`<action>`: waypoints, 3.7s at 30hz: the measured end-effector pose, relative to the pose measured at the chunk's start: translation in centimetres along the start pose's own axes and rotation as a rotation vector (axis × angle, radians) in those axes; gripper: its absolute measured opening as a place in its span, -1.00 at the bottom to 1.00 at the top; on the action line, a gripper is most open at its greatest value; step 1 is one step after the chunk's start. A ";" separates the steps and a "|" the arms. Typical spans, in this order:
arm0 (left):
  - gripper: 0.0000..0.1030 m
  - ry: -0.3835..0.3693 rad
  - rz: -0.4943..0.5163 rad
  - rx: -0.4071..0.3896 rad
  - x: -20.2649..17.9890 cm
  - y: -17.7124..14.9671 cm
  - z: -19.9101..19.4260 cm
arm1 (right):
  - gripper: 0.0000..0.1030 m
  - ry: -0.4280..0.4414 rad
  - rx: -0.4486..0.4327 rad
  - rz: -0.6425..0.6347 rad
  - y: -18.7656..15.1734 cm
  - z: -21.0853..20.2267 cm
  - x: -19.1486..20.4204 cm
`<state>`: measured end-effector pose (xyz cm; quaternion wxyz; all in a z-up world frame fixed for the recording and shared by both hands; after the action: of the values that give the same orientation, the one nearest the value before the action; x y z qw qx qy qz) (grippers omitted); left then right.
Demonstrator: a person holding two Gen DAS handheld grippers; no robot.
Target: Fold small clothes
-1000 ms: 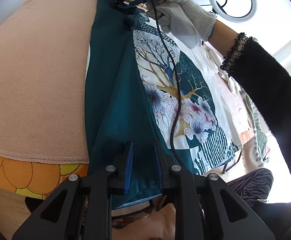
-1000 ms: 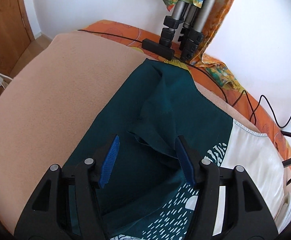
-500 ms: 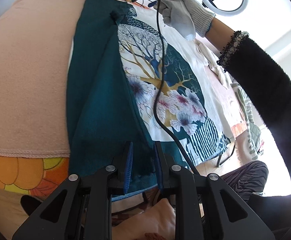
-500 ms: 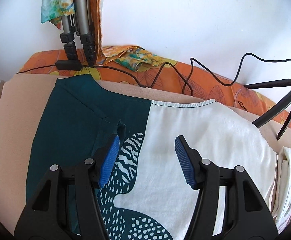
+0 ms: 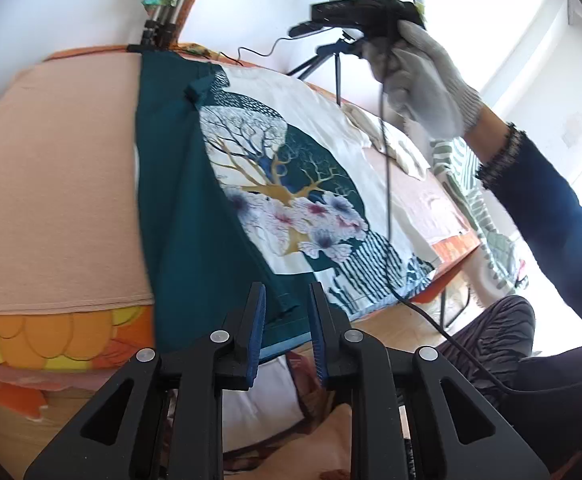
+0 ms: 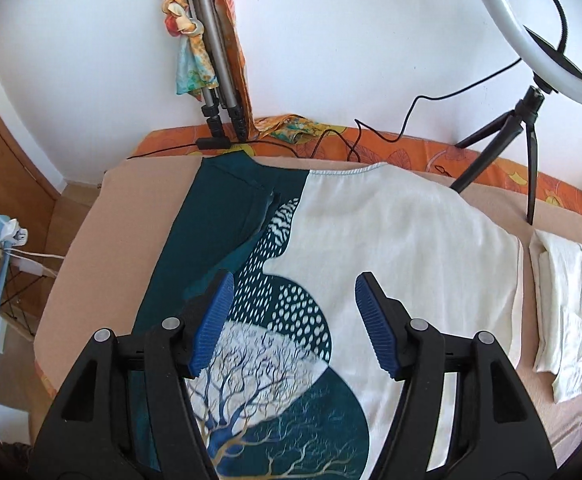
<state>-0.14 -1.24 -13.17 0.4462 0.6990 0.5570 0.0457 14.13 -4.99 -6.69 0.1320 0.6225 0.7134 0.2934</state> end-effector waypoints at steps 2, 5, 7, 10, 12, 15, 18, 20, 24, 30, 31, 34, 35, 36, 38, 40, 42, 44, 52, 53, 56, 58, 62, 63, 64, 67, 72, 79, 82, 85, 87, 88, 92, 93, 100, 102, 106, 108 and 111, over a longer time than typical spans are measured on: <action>-0.62 0.058 0.017 -0.031 1.1 0.3 -0.5 | 0.28 0.052 0.004 -0.009 -2.7 -2.3 0.1; -0.62 0.114 -0.011 -0.053 2.9 0.8 -1.0 | 0.28 0.113 0.024 -0.023 -7.4 -4.8 2.3; -0.62 0.146 -0.032 -0.044 4.0 1.0 -0.7 | 0.27 0.171 0.055 0.002 -10.6 -5.8 3.7; -0.62 0.163 -0.063 -0.035 4.9 0.6 -0.6 | 0.15 0.258 0.112 0.020 -15.6 -6.5 6.3; -0.62 0.166 -0.074 -0.028 5.1 0.3 -0.5 | 0.05 0.303 0.162 0.023 -18.7 -6.3 8.2; -0.62 0.177 -0.076 -0.028 5.2 0.0 -0.9 | -0.10 0.356 0.250 0.027 -22.9 -5.2 10.6; -0.62 0.180 -0.088 -0.038 5.4 0.0 -1.3 | -0.13 0.372 0.303 0.002 -25.7 -4.0 12.5; -0.62 0.183 -0.098 -0.043 5.7 -0.1 -1.5 | -0.13 0.377 0.325 0.005 -26.6 -3.3 13.2; -0.62 0.181 -0.121 -0.043 6.1 -0.2 -1.7 | -0.14 0.375 0.331 -0.011 -27.0 -2.9 14.1; -0.62 0.179 -0.114 -0.047 5.9 0.0 -1.8 | -0.86 0.376 0.365 -0.041 -27.7 -2.4 15.1; -0.62 0.181 -0.111 -0.048 5.9 -0.1 -1.9 | -0.92 0.384 0.373 -0.022 -27.7 -2.3 15.0; -0.62 0.186 -0.110 -0.043 6.0 -0.2 -1.8 | -0.95 0.414 0.376 0.051 -27.4 -2.7 13.9; -0.62 0.186 -0.111 -0.036 6.0 -0.3 -1.7 | -0.95 0.410 0.369 0.047 -27.3 -3.0 13.6; -0.62 0.185 -0.114 -0.029 6.1 -0.4 -1.6 | -0.95 0.403 0.359 0.033 -27.2 -3.3 13.3; -0.62 0.180 -0.119 -0.019 6.1 -0.5 -1.3 | -0.95 0.388 0.354 0.043 -27.2 -3.5 12.6; -0.62 0.180 -0.115 -0.012 6.0 -0.6 -1.2 | -0.95 0.408 0.328 0.062 -26.8 -3.8 12.3; -0.62 0.183 -0.106 -0.014 5.9 -0.5 -1.2 | -0.83 0.441 0.336 0.077 -26.6 -3.7 12.6; -0.61 0.188 -0.099 -0.018 5.8 -0.4 -1.3 | 0.00 0.455 0.333 0.098 -26.5 -3.6 12.8; -0.62 0.195 -0.108 -0.014 6.1 -0.5 -1.2 | -0.83 0.389 0.345 -0.044 -27.9 -2.6 15.3; -0.61 0.195 -0.109 -0.014 6.1 -0.5 -1.2 | -0.91 0.393 0.373 -0.041 -28.1 -2.3 15.5; -0.61 0.194 -0.110 -0.013 6.1 -0.6 -1.3 | -0.91 0.411 0.379 -0.001 -28.1 -2.6 14.7; -0.61 0.192 -0.113 -0.007 6.1 -0.7 -1.2 | -0.91 0.432 0.379 0.041 -28.1 -2.9 13.6; -0.43 0.180 -0.130 0.018 6.0 -1.1 -0.7 | -0.82 0.416 0.384 0.025 -28.3 -3.1 12.8; -0.43 0.184 -0.119 0.020 5.9 -1.1 -0.6 | -0.82 0.426 0.385 0.024 -28.3 -3.3 12.7; -0.43 0.196 -0.103 0.018 5.7 -1.1 -0.6 | -0.82 0.421 0.374 0.015 -28.3 -3.6 12.6; -0.43 0.208 -0.082 0.006 5.3 -0.8 -0.5 | -0.78 0.405 0.335 -0.011 -28.1 -5.0 11.3; -0.43 0.188 -0.023 0.002 3.1 -0.4 0.4 | -0.25 0.375 0.188 0.032 -26.3 -8.3 7.2; -0.43 0.145 0.154 0.000 -3.4 -0.4 3.0 | 0.01 0.301 0.012 0.092 -23.9 -13.2 0.5; -0.43 0.089 0.186 -0.003 -6.6 -0.2 4.4 | 0.02 0.288 -0.037 0.127 -23.1 -15.0 -2.7; -0.28 0.034 0.234 -0.004 -10.0 0.0 6.3 | 0.15 0.294 -0.076 0.198 -22.2 -16.7 -6.2; -0.28 -0.002 0.267 -0.005 -12.2 0.0 7.5 | 0.22 0.276 -0.111 0.231 -21.4 -18.1 -8.8; -0.28 -0.024 0.282 -0.003 -13.4 0.0 8.2 | 0.22 0.268 -0.128 0.239 -21.0 -18.8 -10.0; -0.27 -0.081 0.381 0.012 -18.3 -0.7 10.8 | 0.26 0.233 -0.186 0.272 -19.9 -21.1 -14.7; -0.26 -0.092 0.412 0.015 -19.5 -1.0 11.5 | 0.26 0.232 -0.194 0.284 -19.7 -21.4 -15.8; -0.05 -0.115 0.608 0.102 -25.1 -3.5 16.1 | 0.27 0.207 -0.221 0.340 -18.6 -21.9 -21.5; -0.05 -0.098 0.654 0.111 -25.8 -3.8 17.0 | 0.27 0.206 -0.220 0.347 -18.3 -21.3 -22.4; -0.05 -0.037 0.725 0.127 -26.4 -4.3 18.8 | 0.27 0.218 -0.209 0.363 -17.6 -20.0 -24.0; -0.05 -0.001 0.735 0.140 -26.1 -4.3 19.5 | 0.27 0.235 -0.203 0.372 -17.2 -19.2 -24.7; -0.06 0.012 0.712 0.159 -25.5 -4.1 20.2 | 0.27 0.250 -0.186 0.378 -16.1 -17.2 -25.3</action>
<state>-1.43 -33.79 -16.97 0.3433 0.8814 0.2831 0.1588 -3.63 -34.60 -6.86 0.0421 0.6889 0.5651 0.4519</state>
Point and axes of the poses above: each gripper's, at about its wrist camera, not at the fingertips, and z roughly the way its jaws point, x to its left, y to its top, the point moved 5 cm from there along z, roughly the way its jaws point, and after that the axes turned 7 degrees about -x, right-handed, at the moved point
